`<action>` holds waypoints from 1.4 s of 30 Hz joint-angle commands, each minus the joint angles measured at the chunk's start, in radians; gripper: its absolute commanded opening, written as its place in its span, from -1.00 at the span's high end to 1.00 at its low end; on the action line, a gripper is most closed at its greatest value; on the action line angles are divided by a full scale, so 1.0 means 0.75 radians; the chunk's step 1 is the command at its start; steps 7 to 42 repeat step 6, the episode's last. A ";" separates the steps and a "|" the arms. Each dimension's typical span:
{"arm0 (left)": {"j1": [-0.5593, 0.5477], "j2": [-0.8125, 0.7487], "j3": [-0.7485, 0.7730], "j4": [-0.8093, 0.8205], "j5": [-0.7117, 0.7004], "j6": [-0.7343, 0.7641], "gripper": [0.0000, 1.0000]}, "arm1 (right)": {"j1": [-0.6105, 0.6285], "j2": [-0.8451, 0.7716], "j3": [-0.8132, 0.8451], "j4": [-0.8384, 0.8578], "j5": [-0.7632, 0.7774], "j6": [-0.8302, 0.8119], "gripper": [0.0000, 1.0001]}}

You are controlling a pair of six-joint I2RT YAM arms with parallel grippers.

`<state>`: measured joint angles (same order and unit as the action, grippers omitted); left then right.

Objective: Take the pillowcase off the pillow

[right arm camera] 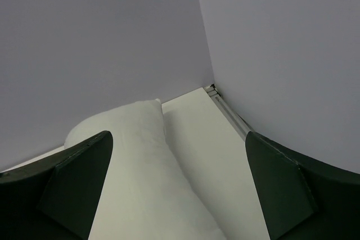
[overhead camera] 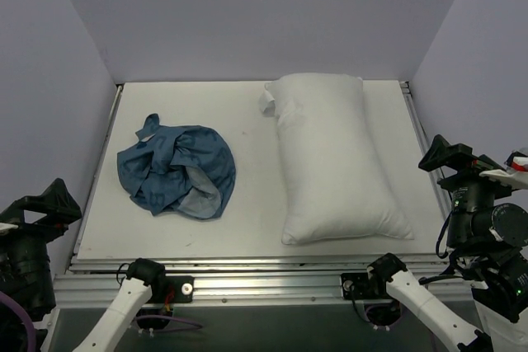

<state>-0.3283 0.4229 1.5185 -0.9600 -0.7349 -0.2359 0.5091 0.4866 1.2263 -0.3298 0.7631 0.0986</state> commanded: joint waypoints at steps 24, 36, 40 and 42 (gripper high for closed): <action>-0.055 -0.028 -0.039 0.030 -0.075 -0.039 -0.88 | -0.006 -0.015 -0.023 0.049 0.007 -0.027 -0.99; -0.055 -0.028 -0.039 0.030 -0.075 -0.039 -0.88 | -0.006 -0.015 -0.023 0.049 0.007 -0.027 -0.99; -0.055 -0.028 -0.039 0.030 -0.075 -0.039 -0.88 | -0.006 -0.015 -0.023 0.049 0.007 -0.027 -0.99; -0.055 -0.028 -0.039 0.030 -0.075 -0.039 -0.88 | -0.006 -0.015 -0.023 0.049 0.007 -0.027 -0.99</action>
